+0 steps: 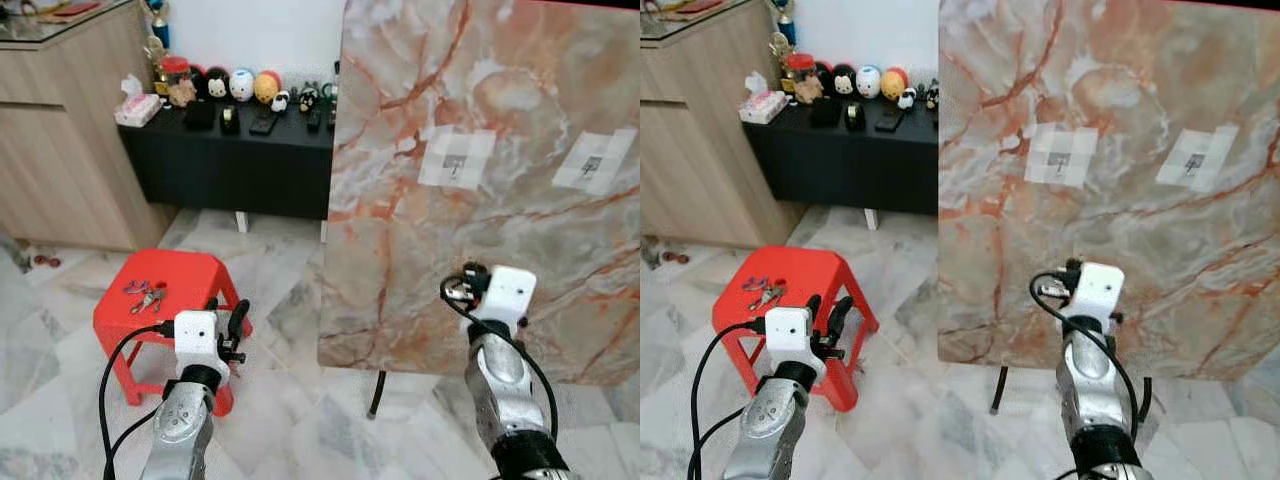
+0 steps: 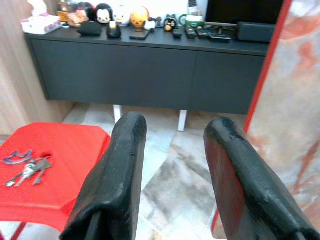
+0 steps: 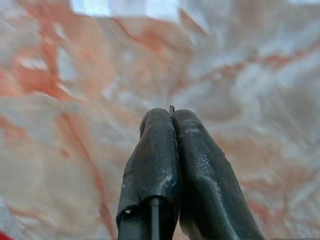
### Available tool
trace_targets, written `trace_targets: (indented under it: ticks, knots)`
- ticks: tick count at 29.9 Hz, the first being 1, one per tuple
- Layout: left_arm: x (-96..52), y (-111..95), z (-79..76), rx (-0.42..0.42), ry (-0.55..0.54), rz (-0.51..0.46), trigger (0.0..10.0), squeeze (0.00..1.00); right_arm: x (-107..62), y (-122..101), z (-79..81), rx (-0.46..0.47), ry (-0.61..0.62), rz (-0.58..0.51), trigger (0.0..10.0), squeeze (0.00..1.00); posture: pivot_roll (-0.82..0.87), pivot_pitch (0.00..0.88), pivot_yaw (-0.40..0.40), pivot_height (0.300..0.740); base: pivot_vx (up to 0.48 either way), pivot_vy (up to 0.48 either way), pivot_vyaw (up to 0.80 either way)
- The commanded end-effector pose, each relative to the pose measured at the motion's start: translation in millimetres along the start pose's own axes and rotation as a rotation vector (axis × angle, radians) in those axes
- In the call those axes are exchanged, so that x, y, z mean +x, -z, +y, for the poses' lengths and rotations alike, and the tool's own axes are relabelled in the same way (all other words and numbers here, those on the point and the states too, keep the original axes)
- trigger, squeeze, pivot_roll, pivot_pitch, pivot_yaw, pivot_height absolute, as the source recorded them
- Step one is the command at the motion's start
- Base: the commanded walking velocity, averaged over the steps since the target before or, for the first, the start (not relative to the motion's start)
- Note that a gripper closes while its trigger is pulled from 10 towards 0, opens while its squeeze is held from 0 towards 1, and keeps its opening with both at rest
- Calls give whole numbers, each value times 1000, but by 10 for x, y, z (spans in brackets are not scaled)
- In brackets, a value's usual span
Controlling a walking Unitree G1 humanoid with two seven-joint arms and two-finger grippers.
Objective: Hang keys on a hook
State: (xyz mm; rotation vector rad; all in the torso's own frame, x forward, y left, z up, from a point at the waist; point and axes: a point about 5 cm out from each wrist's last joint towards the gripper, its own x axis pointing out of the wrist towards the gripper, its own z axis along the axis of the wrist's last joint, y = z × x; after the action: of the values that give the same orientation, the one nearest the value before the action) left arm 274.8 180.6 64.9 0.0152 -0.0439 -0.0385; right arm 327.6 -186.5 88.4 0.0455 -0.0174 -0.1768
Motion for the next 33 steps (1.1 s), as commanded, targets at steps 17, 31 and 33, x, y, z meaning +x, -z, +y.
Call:
trace_targets:
  ticks: [17, 31, 33]
  knots:
    - [37, -37, 3, -10, -3, -11, 10000, 0, 143, -272, 127, -73, -64, -112, 10000, 0, 131, 32, -70, 740, 0, 0, 0]
    - [29, -35, -11, -17, -2, -13, 10000, 0, 130, -225, 104, -74, -43, -93, 10000, 0, 134, 21, -71, 740, 0, 0, 0]
    - [29, -36, -15, -17, 1, -13, 10000, 0, 135, -225, 85, -56, -26, -90, 10000, 0, 134, 21, -71, 740, 0, 0, 0]
